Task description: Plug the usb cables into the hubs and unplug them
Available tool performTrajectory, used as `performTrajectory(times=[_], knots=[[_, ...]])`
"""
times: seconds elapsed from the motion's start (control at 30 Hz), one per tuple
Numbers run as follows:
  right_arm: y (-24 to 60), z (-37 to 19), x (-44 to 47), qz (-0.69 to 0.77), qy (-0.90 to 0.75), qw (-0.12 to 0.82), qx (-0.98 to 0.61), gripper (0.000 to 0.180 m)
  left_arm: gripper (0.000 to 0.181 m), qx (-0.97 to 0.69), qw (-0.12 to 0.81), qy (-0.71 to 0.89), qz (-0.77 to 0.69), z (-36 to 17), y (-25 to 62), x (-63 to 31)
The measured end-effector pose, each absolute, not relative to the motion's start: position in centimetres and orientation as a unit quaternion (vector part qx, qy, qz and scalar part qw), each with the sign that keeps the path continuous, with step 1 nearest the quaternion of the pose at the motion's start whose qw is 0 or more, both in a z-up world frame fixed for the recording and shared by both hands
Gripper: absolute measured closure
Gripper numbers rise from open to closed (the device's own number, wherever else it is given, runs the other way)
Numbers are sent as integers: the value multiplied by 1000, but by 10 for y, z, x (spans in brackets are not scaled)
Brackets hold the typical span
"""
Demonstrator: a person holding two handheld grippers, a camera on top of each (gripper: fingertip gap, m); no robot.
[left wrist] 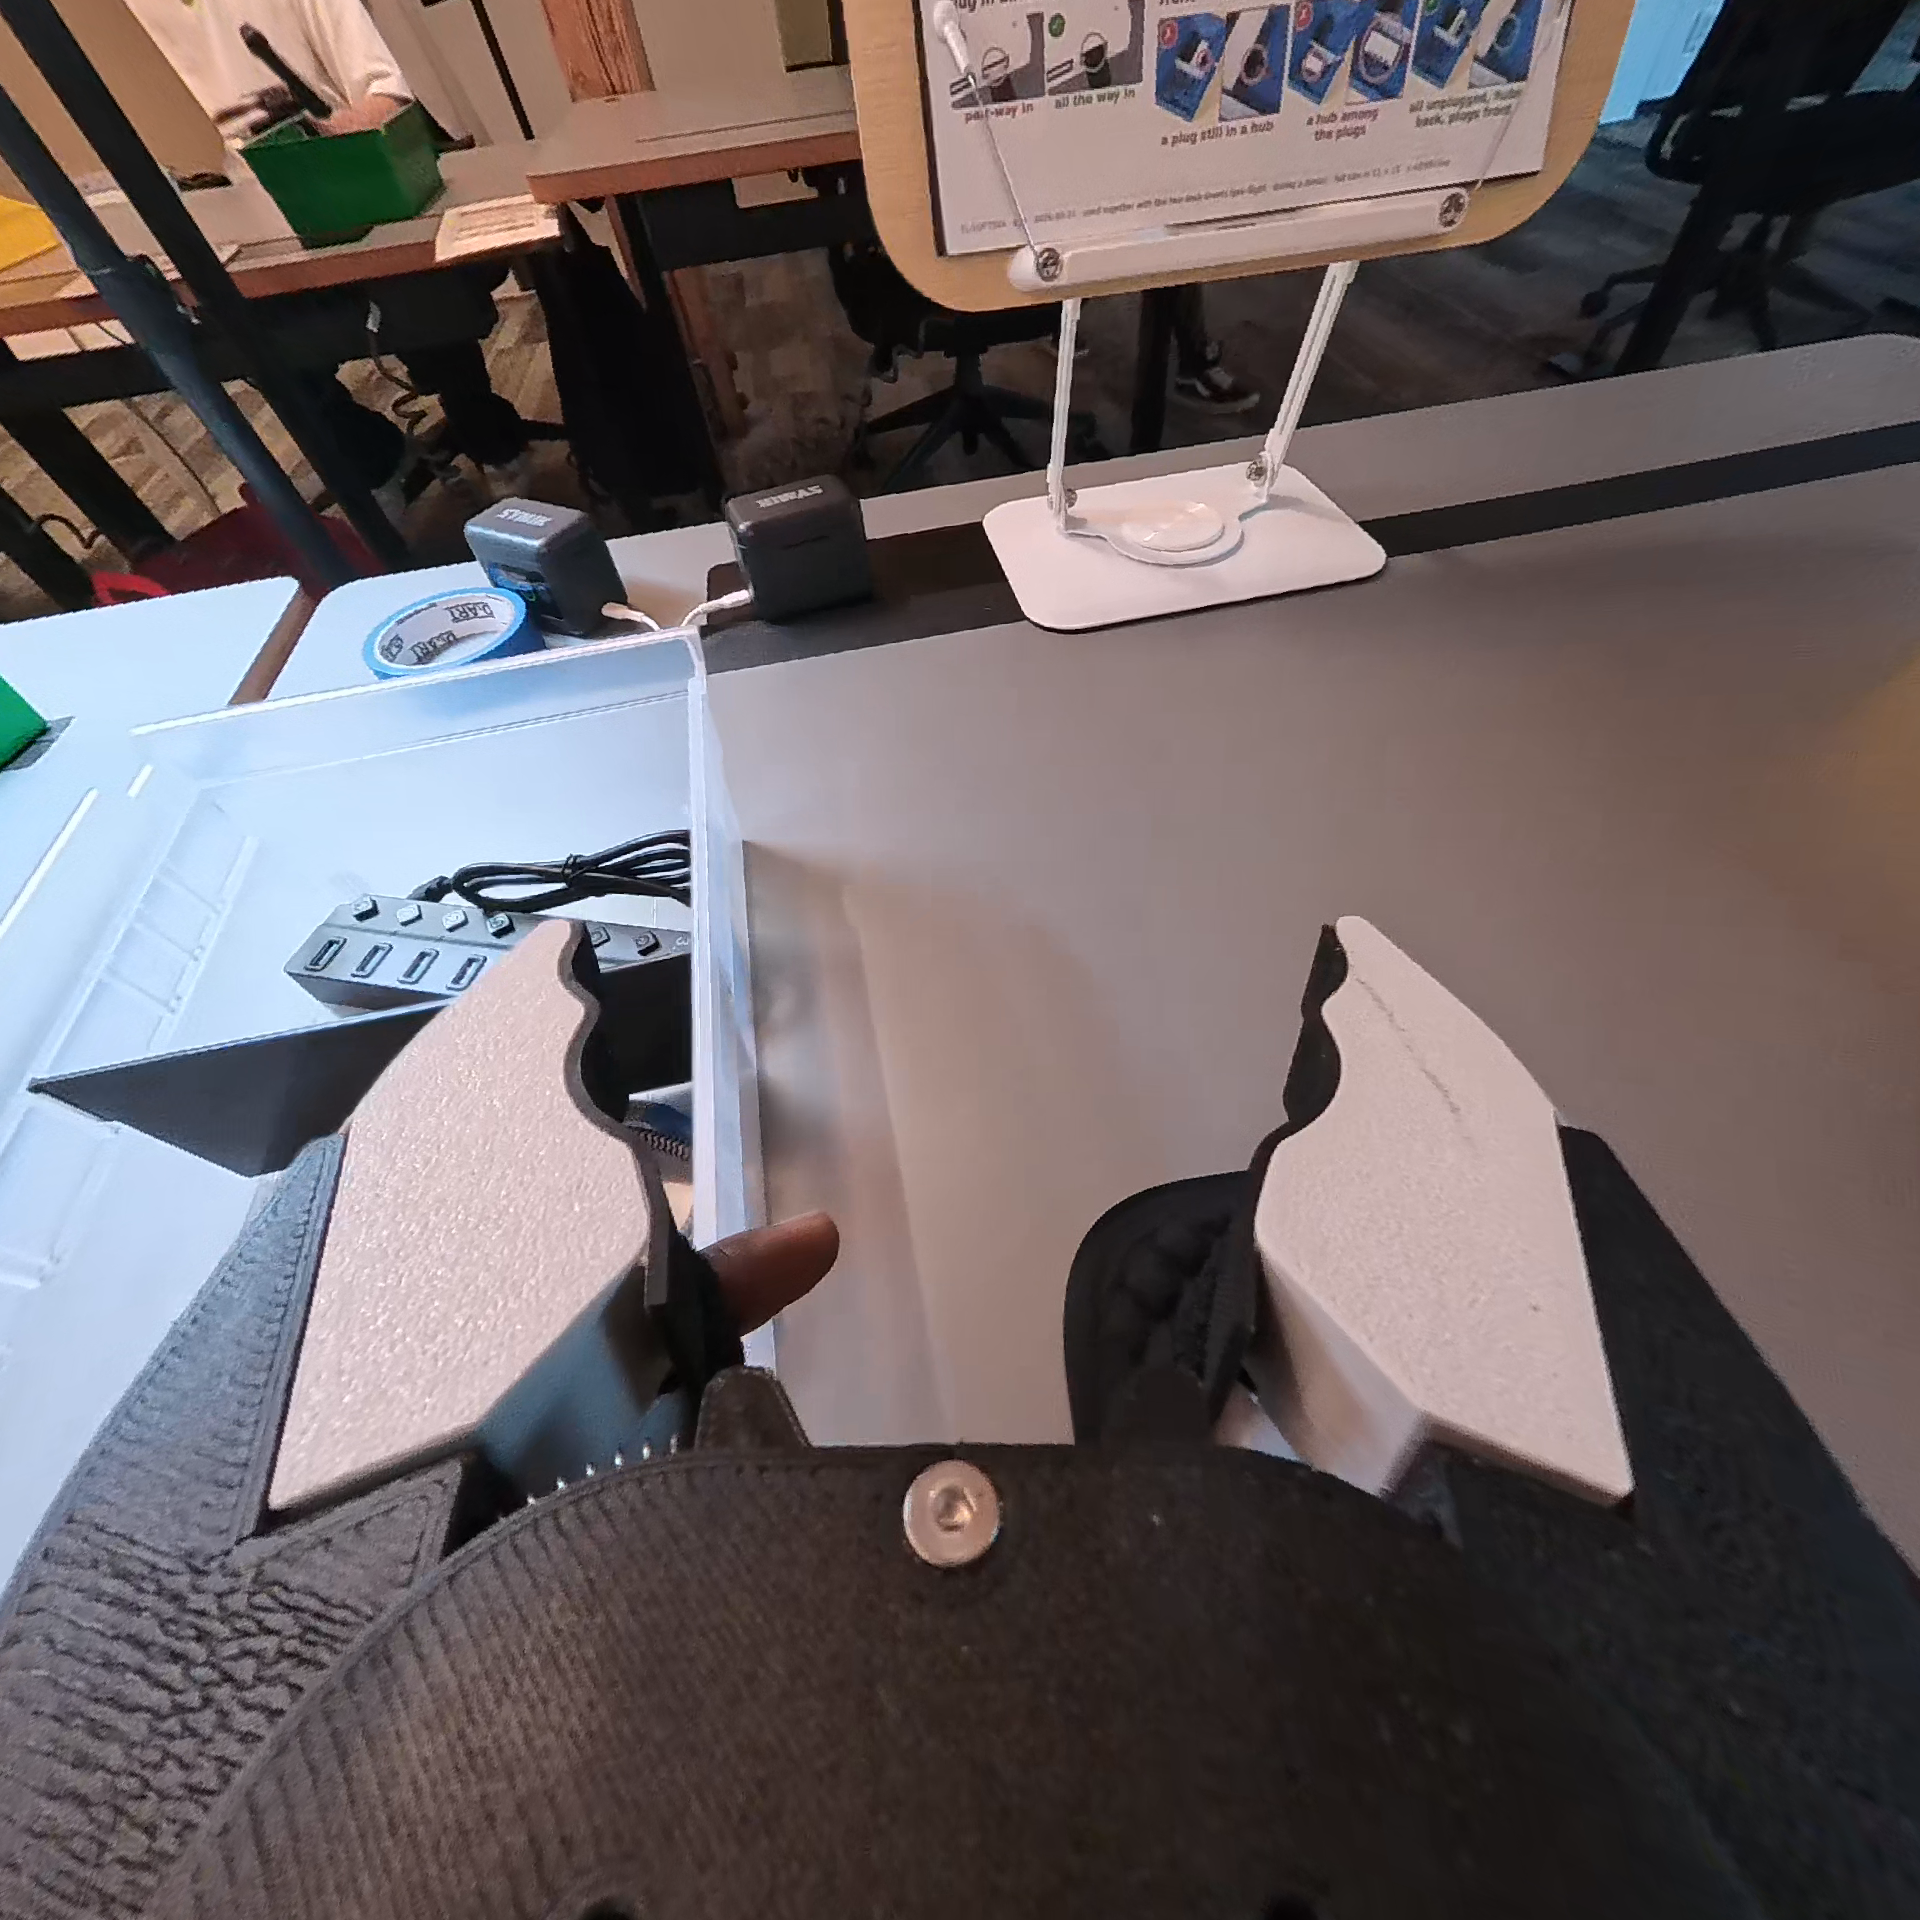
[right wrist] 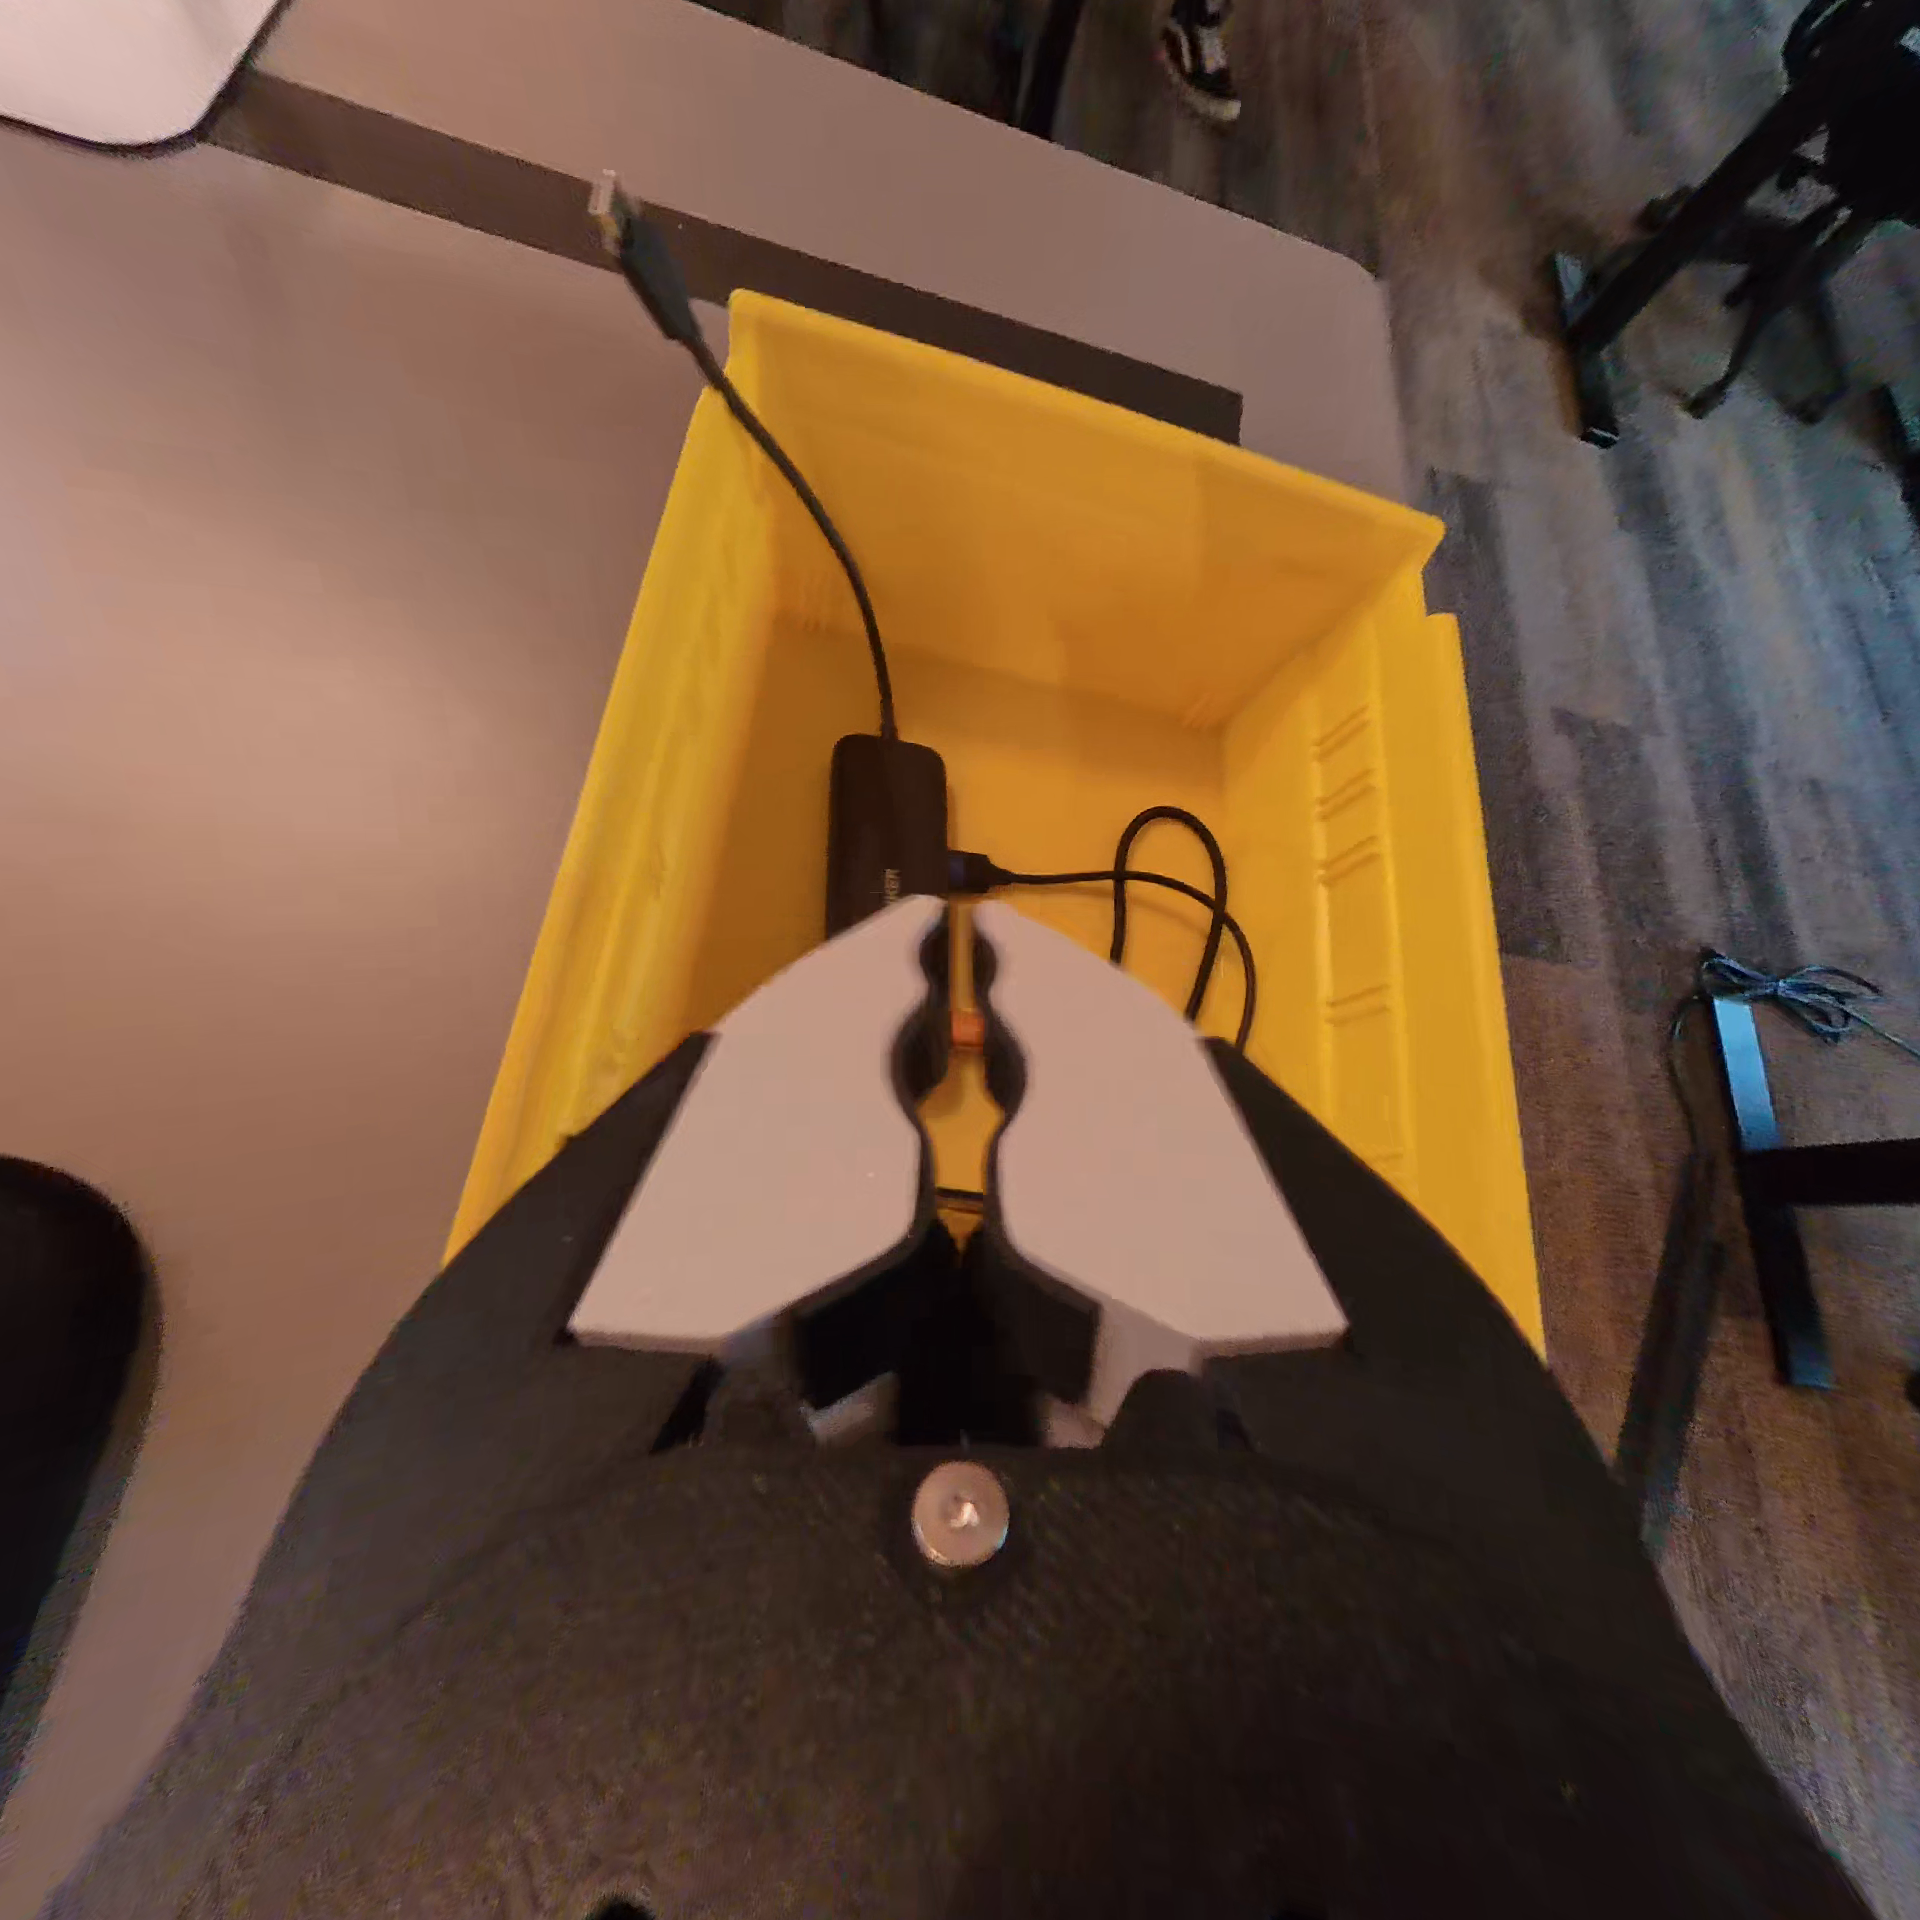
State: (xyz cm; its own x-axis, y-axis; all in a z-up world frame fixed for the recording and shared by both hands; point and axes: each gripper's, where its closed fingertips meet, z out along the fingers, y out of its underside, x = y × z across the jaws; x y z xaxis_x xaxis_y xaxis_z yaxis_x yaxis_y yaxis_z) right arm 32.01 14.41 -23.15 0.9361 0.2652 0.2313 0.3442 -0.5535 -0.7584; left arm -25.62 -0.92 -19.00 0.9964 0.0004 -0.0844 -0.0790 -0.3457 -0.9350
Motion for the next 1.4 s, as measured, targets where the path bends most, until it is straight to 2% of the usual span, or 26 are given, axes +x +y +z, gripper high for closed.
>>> performTrajectory(times=[0.1, 0.13, 0.2, 0.27, 0.3, 0.33, 0.43, 0.47, 0.57, 0.6, 0.7, 0.73, 0.77, 0.8, 0.83, 0.97, 1.07, 1.17, 1.4], knots=[[137, -224, 320, -57, -156, 471, -866, 179, 55, -822, 568, 26, 32, -193, -10, -258], [135, -218, 321, -62, -145, 486, -860, 175, 55, -822, 567, 28, 34, -193, -11, -259], [127, -213, 323, -59, -124, 491, -860, 127, 56, -823, 566, 30, 40, -193, -12, -262], [119, -220, 323, -48, -114, 471, -873, 114, 56, -824, 564, 31, 42, -192, -14, -266], [115, -222, 321, -42, -128, 472, -872, 166, 56, -824, 564, 31, 44, -192, -14, -268], [114, -220, 319, -38, -132, 486, -863, 180, 56, -825, 562, 33, 47, -192, -15, -271], [108, -216, 321, -42, -106, 507, -854, 176, 56, -831, 551, 39, 61, -191, -17, -280], [106, -213, 323, -47, -95, 519, -848, 151, 56, -834, 547, 42, 67, -191, -18, -284], [98, -225, 323, -33, -86, 483, -871, 135, 56, -839, 536, 49, 80, -190, -20, -296], [99, -219, 318, -23, -96, 510, -854, 180, 56, -840, 533, 51, 85, -189, -21, -303], [94, -197, 311, 14, -65, 566, -822, 178, 62, -841, 530, 51, 91, -181, -21, -327], [92, -188, 311, 13, -58, 587, -807, 152, 66, -841, 531, 51, 94, -178, -22, -334], [90, -186, 309, 15, -51, 589, -807, 105, 68, -841, 529, 51, 97, -174, -21, -345], [87, -190, 305, 23, -52, 572, -818, 72, 70, -845, 522, 53, 99, -171, -20, -356], [85, -194, 300, 32, -56, 558, -828, 60, 71, -852, 511, 61, 93, -170, -17, -364], [79, -198, 284, 39, -81, 555, -827, 68, 82, -878, 459, 130, 40, -173, 6, -384], [75, -192, 280, 37, -88, 560, -823, 69, 106, -871, 353, 335, 67, -194, 22, -398], [70, -184, 278, 38, -83, 573, -815, 71, 117, -836, 253, 486, 32, -217, 32, -401], [54, -177, 283, 18, -64, 583, -810, 75, 125, -798, 108, 592, 42, -256, 69, -436]])
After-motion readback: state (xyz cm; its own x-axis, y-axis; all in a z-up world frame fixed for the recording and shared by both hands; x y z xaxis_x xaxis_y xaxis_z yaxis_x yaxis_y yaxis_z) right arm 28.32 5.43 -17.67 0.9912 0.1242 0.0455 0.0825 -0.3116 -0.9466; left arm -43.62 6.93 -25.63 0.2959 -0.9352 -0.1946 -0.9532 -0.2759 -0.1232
